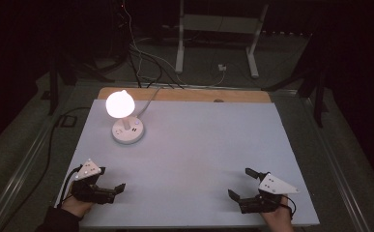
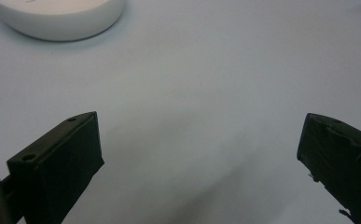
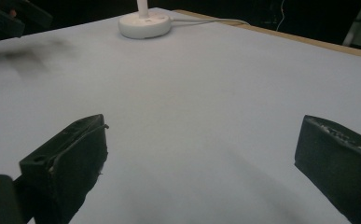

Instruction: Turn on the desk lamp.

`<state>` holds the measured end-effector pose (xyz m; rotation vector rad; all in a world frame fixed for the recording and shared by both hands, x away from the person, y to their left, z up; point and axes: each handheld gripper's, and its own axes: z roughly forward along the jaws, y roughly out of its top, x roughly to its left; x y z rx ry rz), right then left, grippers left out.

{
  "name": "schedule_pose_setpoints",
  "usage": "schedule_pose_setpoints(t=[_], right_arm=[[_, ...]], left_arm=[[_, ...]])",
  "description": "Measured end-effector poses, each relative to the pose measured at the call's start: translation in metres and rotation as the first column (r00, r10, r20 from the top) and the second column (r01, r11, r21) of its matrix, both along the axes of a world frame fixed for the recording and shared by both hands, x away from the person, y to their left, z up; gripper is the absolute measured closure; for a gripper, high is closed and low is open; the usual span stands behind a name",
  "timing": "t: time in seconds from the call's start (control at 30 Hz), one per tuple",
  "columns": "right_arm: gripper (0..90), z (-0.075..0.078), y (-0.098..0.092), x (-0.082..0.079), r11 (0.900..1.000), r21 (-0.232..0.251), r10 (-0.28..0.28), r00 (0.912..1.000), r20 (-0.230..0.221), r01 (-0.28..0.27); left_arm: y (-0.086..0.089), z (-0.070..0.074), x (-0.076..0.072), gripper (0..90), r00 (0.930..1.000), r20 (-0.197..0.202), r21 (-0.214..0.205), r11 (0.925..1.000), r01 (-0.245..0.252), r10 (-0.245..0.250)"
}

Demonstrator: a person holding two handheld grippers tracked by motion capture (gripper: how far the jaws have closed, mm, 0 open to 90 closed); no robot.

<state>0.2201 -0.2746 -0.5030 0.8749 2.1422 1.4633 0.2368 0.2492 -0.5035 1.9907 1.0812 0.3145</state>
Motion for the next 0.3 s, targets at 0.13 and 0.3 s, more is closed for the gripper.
schedule_pose_setpoints(t=[0.13, 0.3], right_arm=[[2.1, -0.0005, 0.0001, 0.0005, 1.0, 0.0, 0.001, 1.0, -0.004, -0.001], [2.2, -0.0003, -0.0001, 0.0005, 1.0, 0.002, 0.002, 1.0, -0.004, -0.002]], left_arm=[[0.0025, -0.0061, 0.0008, 0.5, 0.9999, 0.011, 0.021, 0.9998, 0.001, -0.001], [0.0037, -0.0096, 0.0034, 0.4, 1.0, -0.003, 0.032, 0.9995, -0.006, 0.006]])
